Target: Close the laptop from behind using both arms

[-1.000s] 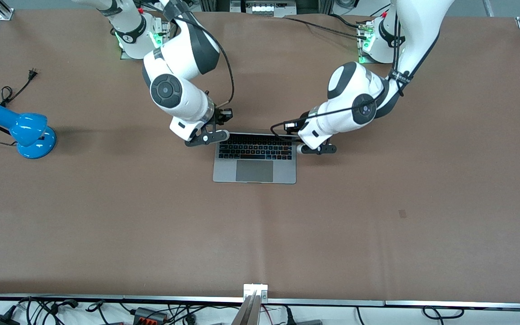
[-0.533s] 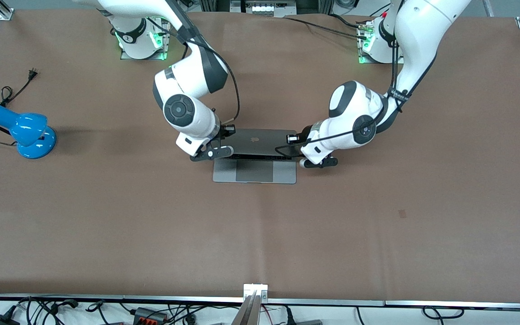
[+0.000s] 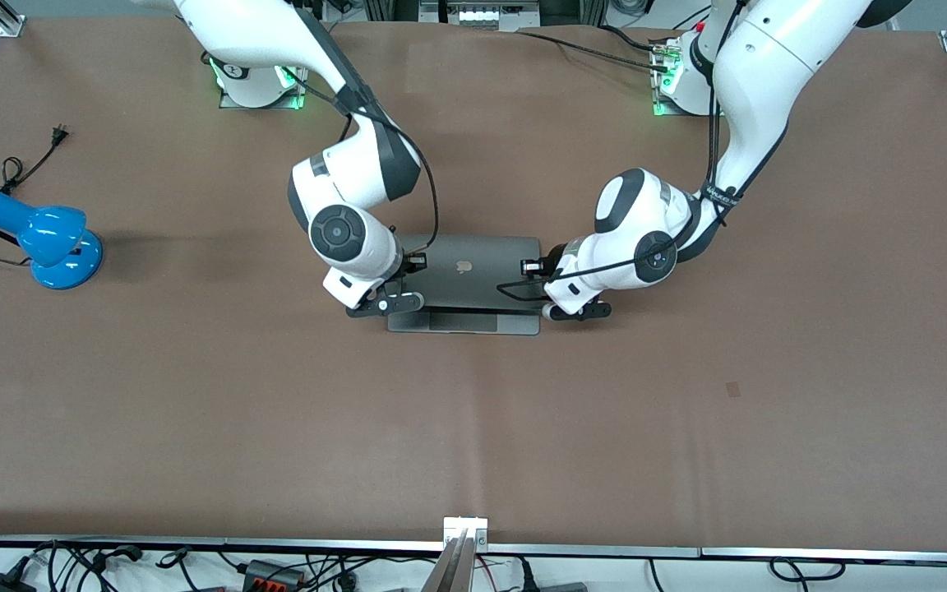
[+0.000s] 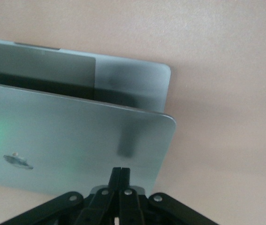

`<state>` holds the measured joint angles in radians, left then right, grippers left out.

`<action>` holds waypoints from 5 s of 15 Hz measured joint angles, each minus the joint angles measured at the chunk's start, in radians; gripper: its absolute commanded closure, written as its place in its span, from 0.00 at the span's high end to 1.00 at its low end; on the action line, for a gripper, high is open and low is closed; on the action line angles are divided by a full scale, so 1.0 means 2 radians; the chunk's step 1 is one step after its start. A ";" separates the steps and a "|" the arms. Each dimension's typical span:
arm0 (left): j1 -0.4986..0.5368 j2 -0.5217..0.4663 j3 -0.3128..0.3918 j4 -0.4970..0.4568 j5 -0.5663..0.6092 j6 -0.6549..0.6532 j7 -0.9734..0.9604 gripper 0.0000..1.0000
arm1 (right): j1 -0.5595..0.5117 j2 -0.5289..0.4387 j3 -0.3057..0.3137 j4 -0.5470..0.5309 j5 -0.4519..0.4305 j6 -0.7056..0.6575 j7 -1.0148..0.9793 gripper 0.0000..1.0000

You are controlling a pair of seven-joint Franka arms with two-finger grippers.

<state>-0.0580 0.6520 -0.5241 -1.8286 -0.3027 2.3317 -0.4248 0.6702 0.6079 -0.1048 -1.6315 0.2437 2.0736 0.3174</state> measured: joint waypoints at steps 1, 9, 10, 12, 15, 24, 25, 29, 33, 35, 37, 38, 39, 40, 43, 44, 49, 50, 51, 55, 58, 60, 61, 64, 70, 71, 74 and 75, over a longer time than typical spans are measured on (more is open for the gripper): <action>-0.001 0.006 0.002 0.004 0.008 0.002 0.000 0.00 | 0.000 0.005 0.000 0.002 -0.004 0.004 0.000 0.00; -0.014 0.047 0.016 0.017 0.027 0.045 0.000 0.00 | 0.000 0.049 0.000 0.004 -0.007 0.040 0.000 0.00; -0.017 0.047 0.018 0.018 0.027 0.045 0.000 0.00 | 0.000 0.052 0.000 0.005 -0.007 0.040 0.000 0.00; -0.024 0.046 0.025 0.020 0.027 0.045 0.000 0.00 | 0.001 0.056 0.000 0.006 -0.007 0.044 0.000 0.00; -0.031 0.045 0.031 0.024 0.028 0.045 0.000 0.00 | 0.002 0.057 0.000 0.008 -0.008 0.046 0.000 0.00; -0.010 -0.057 0.043 0.048 0.035 -0.100 0.000 0.00 | 0.004 0.037 -0.023 0.035 -0.024 0.037 0.000 0.00; 0.001 -0.079 0.044 0.048 0.036 -0.125 0.001 0.00 | 0.004 0.026 -0.030 0.036 -0.025 0.027 0.000 0.00; 0.050 -0.153 0.046 0.073 0.040 -0.237 0.013 0.00 | 0.003 -0.031 -0.068 0.039 -0.026 -0.039 -0.001 0.00; 0.100 -0.186 0.048 0.153 0.069 -0.355 0.019 0.00 | 0.000 -0.085 -0.105 0.045 -0.026 -0.104 -0.003 1.00; 0.112 -0.197 0.048 0.188 0.085 -0.389 0.019 0.00 | 0.000 -0.093 -0.125 0.066 -0.027 -0.132 -0.003 1.00; 0.127 -0.205 0.049 0.218 0.093 -0.409 0.024 0.00 | 0.000 -0.094 -0.145 0.095 -0.027 -0.160 -0.003 1.00; 0.137 -0.208 0.049 0.231 0.094 -0.422 0.034 0.00 | 0.000 -0.094 -0.159 0.108 -0.027 -0.173 -0.003 1.00; 0.147 -0.209 0.049 0.239 0.095 -0.433 0.046 0.00 | -0.001 -0.094 -0.172 0.119 -0.027 -0.181 -0.003 1.00; 0.153 -0.209 0.050 0.242 0.095 -0.439 0.055 0.00 | -0.002 -0.094 -0.183 0.127 -0.028 -0.185 -0.003 1.00; 0.152 -0.209 0.043 0.242 0.113 -0.453 0.061 0.03 | -0.010 -0.094 -0.199 0.135 -0.028 -0.187 -0.007 1.00; 0.150 -0.209 0.038 0.242 0.121 -0.458 0.061 0.02 | -0.012 -0.094 -0.200 0.136 -0.028 -0.187 -0.014 1.00; 0.145 -0.211 0.029 0.240 0.168 -0.464 0.061 0.01 | -0.040 -0.101 -0.194 0.145 -0.029 -0.187 -0.021 1.00; 0.144 -0.216 0.030 0.233 0.169 -0.461 0.061 0.01 | -0.068 -0.108 -0.175 0.146 -0.031 -0.187 -0.023 1.00; 0.143 -0.227 0.032 0.215 0.170 -0.448 0.061 0.01 | -0.111 -0.116 -0.140 0.147 -0.040 -0.187 -0.024 1.00; 0.137 -0.321 0.066 0.070 0.159 -0.356 0.087 0.05 | -0.266 -0.148 -0.008 0.148 -0.091 -0.187 -0.061 1.00; 0.120 -0.357 0.122 0.026 0.132 -0.337 0.124 0.20 | -0.327 -0.157 0.025 0.148 -0.095 -0.188 -0.125 1.00; 0.113 -0.358 0.135 0.024 0.128 -0.334 0.132 0.96 | -0.338 -0.158 0.026 0.148 -0.096 -0.188 -0.150 1.00; 0.111 -0.357 0.135 0.024 0.128 -0.333 0.132 1.00 | -0.339 -0.160 0.026 0.148 -0.098 -0.189 -0.153 1.00; 0.104 -0.356 0.136 0.024 0.127 -0.320 0.131 1.00 | -0.338 -0.179 0.029 0.143 -0.113 -0.206 -0.166 1.00; 0.104 -0.355 0.150 0.024 0.127 -0.318 0.132 1.00 | -0.338 -0.244 0.031 0.040 -0.126 -0.177 -0.172 1.00; 0.103 -0.355 0.150 0.024 0.127 -0.321 0.132 1.00 | -0.338 -0.257 0.031 0.019 -0.126 -0.171 -0.172 1.00; 0.103 -0.356 0.151 0.024 0.127 -0.330 0.132 1.00 | -0.338 -0.288 0.032 -0.022 -0.127 -0.167 -0.173 1.00; 0.103 -0.356 0.152 0.024 0.127 -0.331 0.132 1.00 | -0.338 -0.294 0.032 -0.028 -0.127 -0.166 -0.173 1.00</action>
<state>0.1484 -0.0604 -0.2208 -1.7805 -0.0481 1.6694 -0.1616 -0.0068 0.0198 -0.0411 -1.6881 -0.0111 1.7421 -0.0287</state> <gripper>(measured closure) 0.000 0.000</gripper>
